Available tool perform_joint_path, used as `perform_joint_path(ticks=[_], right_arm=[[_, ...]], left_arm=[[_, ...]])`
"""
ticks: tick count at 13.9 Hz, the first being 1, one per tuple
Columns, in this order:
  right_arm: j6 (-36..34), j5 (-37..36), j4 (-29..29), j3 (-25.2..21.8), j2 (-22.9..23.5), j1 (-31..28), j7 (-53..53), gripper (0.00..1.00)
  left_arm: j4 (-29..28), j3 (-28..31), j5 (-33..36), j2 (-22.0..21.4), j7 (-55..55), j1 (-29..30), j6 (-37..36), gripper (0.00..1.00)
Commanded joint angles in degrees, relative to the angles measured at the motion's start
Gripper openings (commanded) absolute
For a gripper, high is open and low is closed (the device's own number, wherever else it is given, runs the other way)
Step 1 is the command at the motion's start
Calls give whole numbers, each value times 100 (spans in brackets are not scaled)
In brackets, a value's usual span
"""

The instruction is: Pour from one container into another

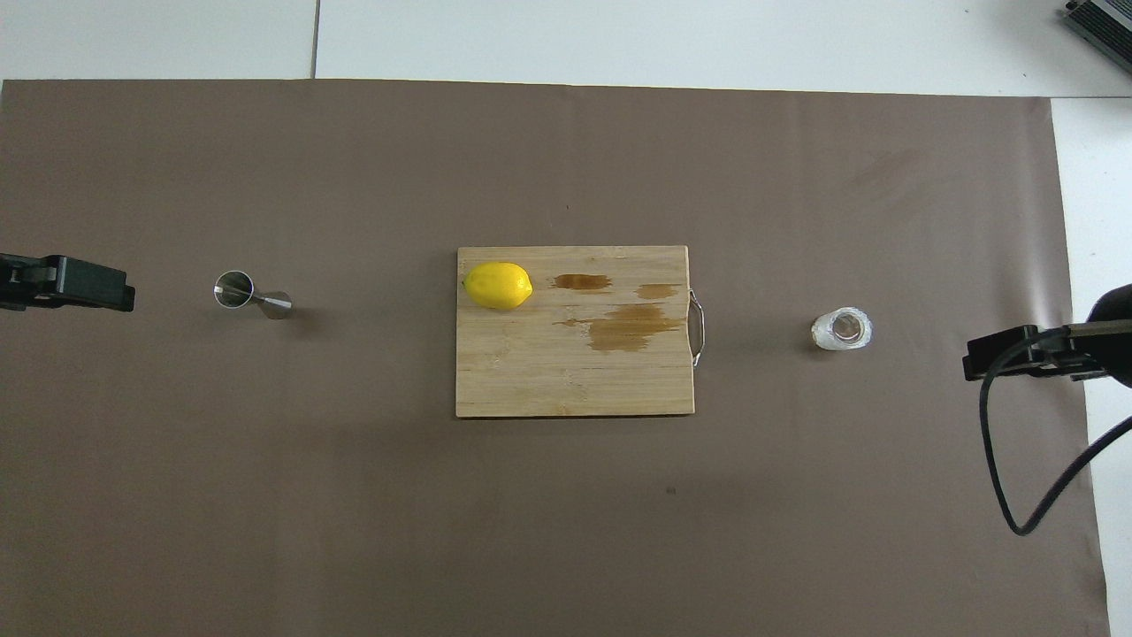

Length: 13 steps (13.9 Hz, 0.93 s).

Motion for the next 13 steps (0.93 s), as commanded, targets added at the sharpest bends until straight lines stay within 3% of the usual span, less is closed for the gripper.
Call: perform_joint_path(ticks=[1, 9, 13], right_arm=[[34, -62, -157, 3, -147, -46, -156, 100], [34, -53, -157, 3, -147, -46, -156, 100], [34, -53, -157, 3, -147, -46, -156, 100]], left_arm=[[-122, 9, -38, -137, -17, -15, -5, 100], [-157, 62, -81, -172, -192, 73, 21, 100], [-570, 79, -721, -287, -1588, 344, 39, 100]])
